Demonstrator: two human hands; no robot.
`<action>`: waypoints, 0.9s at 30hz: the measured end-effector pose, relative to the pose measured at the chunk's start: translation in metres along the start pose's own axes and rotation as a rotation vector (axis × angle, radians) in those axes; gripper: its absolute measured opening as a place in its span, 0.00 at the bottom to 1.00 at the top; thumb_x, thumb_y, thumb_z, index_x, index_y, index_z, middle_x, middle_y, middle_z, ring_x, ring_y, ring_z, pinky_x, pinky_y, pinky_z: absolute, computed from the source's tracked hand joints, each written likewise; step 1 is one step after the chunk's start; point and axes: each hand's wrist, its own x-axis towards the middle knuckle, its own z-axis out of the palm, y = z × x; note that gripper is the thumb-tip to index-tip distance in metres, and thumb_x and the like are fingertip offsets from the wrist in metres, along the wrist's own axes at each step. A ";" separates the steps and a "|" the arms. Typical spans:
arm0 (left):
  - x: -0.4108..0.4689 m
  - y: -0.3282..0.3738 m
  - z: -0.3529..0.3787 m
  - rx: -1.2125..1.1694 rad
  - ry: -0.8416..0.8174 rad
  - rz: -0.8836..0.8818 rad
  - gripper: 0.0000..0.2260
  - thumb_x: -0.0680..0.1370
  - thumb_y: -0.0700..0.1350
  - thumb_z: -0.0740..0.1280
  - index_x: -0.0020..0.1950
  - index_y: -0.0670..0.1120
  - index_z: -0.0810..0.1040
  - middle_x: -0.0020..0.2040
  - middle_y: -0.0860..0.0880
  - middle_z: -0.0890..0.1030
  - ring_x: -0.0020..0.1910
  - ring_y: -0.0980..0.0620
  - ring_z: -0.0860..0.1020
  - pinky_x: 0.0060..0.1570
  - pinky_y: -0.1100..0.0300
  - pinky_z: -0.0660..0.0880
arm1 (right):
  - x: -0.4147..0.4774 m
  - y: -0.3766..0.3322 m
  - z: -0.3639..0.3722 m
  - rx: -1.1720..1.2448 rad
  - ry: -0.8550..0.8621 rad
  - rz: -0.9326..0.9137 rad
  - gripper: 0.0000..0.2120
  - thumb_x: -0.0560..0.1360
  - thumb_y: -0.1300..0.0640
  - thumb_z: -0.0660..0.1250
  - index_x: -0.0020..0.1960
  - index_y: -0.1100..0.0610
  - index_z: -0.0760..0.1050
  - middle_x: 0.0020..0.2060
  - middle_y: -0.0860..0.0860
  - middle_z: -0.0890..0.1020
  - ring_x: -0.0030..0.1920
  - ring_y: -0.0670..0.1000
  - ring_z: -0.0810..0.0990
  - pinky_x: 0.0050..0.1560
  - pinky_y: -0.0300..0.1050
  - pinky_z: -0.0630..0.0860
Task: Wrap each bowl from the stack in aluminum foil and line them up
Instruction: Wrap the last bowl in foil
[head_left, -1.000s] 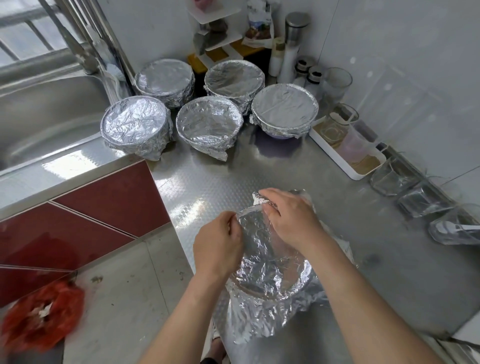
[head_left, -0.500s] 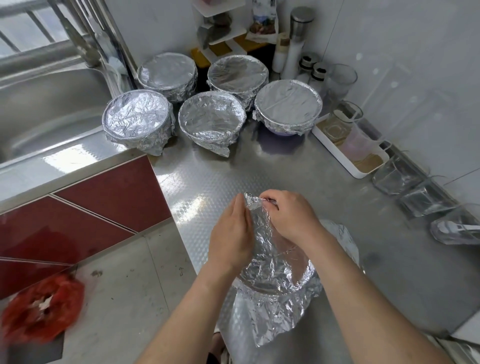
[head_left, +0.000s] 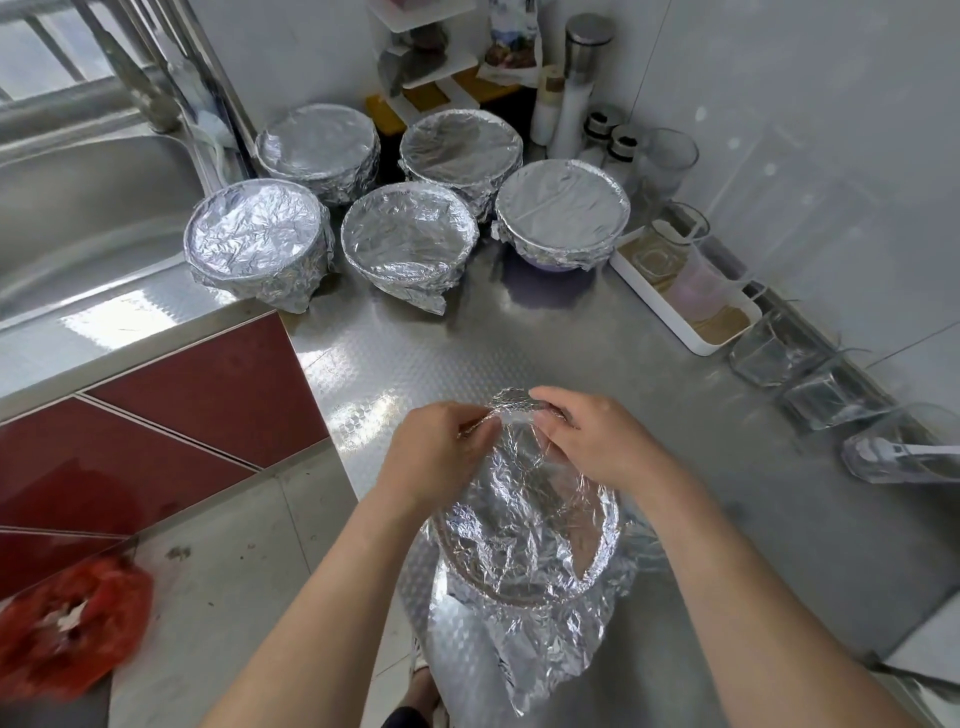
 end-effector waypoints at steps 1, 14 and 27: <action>-0.002 0.000 0.002 -0.020 0.029 -0.013 0.13 0.80 0.51 0.65 0.43 0.46 0.83 0.36 0.48 0.82 0.37 0.48 0.78 0.40 0.55 0.72 | -0.001 0.001 0.001 0.028 0.012 0.002 0.13 0.81 0.49 0.59 0.62 0.49 0.77 0.46 0.46 0.82 0.44 0.44 0.79 0.49 0.44 0.76; -0.015 0.007 0.014 -0.246 0.086 -0.120 0.13 0.83 0.50 0.61 0.50 0.47 0.84 0.34 0.48 0.82 0.34 0.50 0.77 0.36 0.57 0.70 | 0.006 -0.006 0.014 0.241 0.058 -0.041 0.12 0.80 0.58 0.63 0.60 0.51 0.80 0.33 0.38 0.76 0.34 0.36 0.75 0.42 0.38 0.70; -0.009 -0.004 0.014 0.130 0.096 -0.074 0.17 0.80 0.54 0.57 0.60 0.52 0.81 0.52 0.50 0.78 0.54 0.49 0.72 0.61 0.50 0.67 | 0.016 -0.014 0.011 0.321 0.017 -0.066 0.12 0.79 0.63 0.64 0.60 0.55 0.79 0.46 0.44 0.82 0.35 0.33 0.76 0.41 0.31 0.72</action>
